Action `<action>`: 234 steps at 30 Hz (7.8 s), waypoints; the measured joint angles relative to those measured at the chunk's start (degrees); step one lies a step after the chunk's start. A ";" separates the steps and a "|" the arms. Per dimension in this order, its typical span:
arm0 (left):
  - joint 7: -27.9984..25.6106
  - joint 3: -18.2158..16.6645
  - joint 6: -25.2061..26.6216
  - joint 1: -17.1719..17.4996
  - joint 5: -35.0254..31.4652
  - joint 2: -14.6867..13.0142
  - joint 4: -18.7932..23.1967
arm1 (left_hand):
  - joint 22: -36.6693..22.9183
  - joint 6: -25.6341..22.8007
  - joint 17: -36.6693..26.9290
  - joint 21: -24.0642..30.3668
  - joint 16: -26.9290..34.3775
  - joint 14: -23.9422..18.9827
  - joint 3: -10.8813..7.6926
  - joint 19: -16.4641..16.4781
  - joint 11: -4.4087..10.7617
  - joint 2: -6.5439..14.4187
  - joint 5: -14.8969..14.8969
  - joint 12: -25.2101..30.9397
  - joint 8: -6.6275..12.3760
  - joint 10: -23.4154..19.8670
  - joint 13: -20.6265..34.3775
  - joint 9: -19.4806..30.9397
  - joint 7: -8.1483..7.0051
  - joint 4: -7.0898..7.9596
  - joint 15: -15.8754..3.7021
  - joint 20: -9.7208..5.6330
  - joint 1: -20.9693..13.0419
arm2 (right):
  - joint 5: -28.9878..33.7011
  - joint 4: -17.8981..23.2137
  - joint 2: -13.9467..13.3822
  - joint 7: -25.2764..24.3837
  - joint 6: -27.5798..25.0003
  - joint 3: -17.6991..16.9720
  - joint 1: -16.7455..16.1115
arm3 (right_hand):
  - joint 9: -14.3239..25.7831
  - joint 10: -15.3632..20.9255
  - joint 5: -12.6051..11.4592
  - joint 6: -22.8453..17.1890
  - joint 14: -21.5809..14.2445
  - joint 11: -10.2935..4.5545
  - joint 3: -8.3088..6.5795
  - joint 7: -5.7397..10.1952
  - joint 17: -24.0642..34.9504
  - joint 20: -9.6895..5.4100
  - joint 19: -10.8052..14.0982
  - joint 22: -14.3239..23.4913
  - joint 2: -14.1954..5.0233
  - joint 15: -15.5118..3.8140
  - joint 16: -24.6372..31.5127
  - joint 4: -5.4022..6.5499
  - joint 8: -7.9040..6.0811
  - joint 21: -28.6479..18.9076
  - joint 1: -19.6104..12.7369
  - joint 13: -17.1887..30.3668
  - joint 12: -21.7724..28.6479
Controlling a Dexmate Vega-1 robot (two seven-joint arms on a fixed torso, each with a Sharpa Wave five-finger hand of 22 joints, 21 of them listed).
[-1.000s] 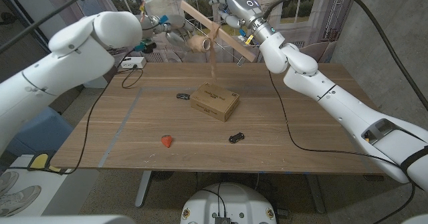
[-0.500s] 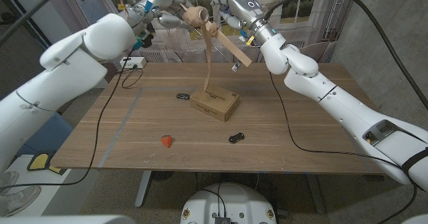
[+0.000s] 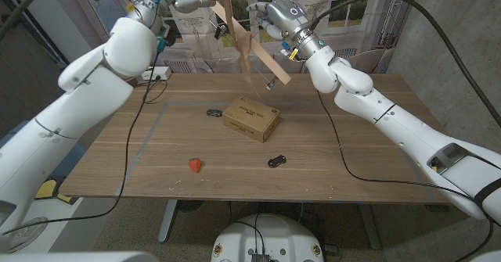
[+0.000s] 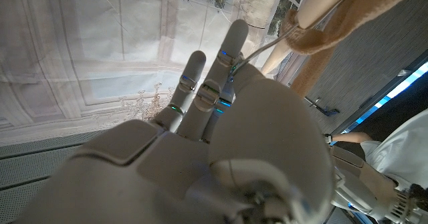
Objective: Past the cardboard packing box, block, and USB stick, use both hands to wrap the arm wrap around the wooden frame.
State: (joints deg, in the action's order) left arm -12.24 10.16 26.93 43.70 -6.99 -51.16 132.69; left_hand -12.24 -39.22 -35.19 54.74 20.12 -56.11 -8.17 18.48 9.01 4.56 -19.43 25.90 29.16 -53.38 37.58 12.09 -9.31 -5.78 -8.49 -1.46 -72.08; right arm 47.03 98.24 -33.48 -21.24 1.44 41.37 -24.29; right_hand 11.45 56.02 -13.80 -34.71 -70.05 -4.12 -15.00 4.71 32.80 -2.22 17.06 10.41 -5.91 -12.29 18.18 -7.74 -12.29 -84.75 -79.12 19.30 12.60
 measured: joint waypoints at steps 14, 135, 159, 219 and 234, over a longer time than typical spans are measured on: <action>-0.15 5.95 5.80 -7.69 -1.99 1.58 -2.29 | -0.01 -0.01 -0.54 1.01 -0.21 -0.59 0.08 -0.18 -0.32 0.01 1.55 -0.68 -0.46 -0.74 -0.40 0.00 0.00 -0.08 -0.13 -0.19 -0.01 | 11.19 0.87 -1.75 -8.27 1.54 2.65 -0.75 | 0.16 0.00 -0.20 -0.42 -0.26 0.00 0.16 0.41 0.00 0.00 0.00 0.00 0.06 -0.38 -0.51 0.15 0.00 0.00 -0.22 -0.05 0.00; 10.41 29.79 12.95 -20.10 -5.31 1.09 -25.61 | 1.05 -6.74 -4.24 7.16 -2.83 -2.15 -1.23 -2.32 0.82 2.78 7.11 -3.61 -2.00 -3.27 0.80 2.65 -6.75 -2.28 -0.72 0.72 -2.90 | 8.46 -9.41 0.87 -24.33 13.17 2.57 3.43 | 0.13 0.21 -0.13 -1.01 -0.38 -0.21 1.11 1.01 0.52 -0.33 -0.28 0.12 -0.31 -0.63 -0.89 0.16 0.00 0.23 -0.58 0.01 -0.46; 21.68 33.62 7.64 -19.20 -13.27 1.97 -22.57 | 1.33 -6.94 -4.50 8.06 -3.27 -2.87 -1.78 -1.81 0.82 2.54 7.15 -4.28 -2.65 -4.32 0.57 1.72 -6.95 -2.21 -1.23 0.22 -2.54 | 1.86 -14.18 3.96 -21.71 8.57 1.15 5.06 | 0.13 0.21 -0.20 -1.33 -0.49 -0.21 1.50 0.69 0.80 -0.33 -0.28 0.09 -0.31 -0.53 -0.89 0.08 0.00 0.23 -0.58 -0.05 -0.47; -4.09 7.72 -4.98 7.09 -26.35 8.08 0.27 | 1.31 -7.34 -5.83 9.54 -4.00 -3.37 -2.26 -2.23 1.75 2.33 7.83 -5.40 -4.40 -5.21 1.93 1.79 -7.31 -2.20 -1.33 -0.19 -2.33 | -3.34 -17.98 4.59 -18.06 -1.06 4.26 5.90 | 0.13 0.21 -0.14 -2.77 -0.97 -0.21 1.74 0.71 0.78 -0.33 -0.28 0.00 -0.62 -0.45 -1.30 0.15 0.00 0.23 -0.89 0.21 -0.30; -8.31 10.49 -1.85 7.05 -32.98 10.98 0.97 | 1.59 -7.97 -6.32 9.54 -4.37 -3.37 -2.26 -2.22 1.75 2.32 7.98 -5.60 -4.66 -5.21 2.01 1.72 -7.16 -2.20 -1.33 -0.19 -2.32 | -1.75 -17.45 4.36 -19.60 -0.03 4.69 5.86 | 0.13 0.21 -0.11 -3.08 -0.87 -0.21 1.74 0.40 1.07 -0.33 -0.28 0.00 -0.77 -0.55 -1.30 0.15 0.00 0.23 -1.03 0.26 -0.39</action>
State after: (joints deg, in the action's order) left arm -20.55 20.65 25.08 50.75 -39.98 -40.18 133.66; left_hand -10.65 -47.19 -41.51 64.28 15.75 -59.48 -10.43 16.25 10.76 6.89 -11.45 20.30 24.49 -58.60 39.59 13.81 -16.47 -7.98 -9.82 -1.65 -74.40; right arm 45.29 80.78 -29.12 -40.84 1.41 46.06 -18.43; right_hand 11.58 56.23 -13.91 -37.78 -70.92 -4.33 -13.26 5.11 33.87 -2.55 16.78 10.41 -6.68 -12.84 16.88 -7.59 -12.30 -84.51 -80.15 19.56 12.21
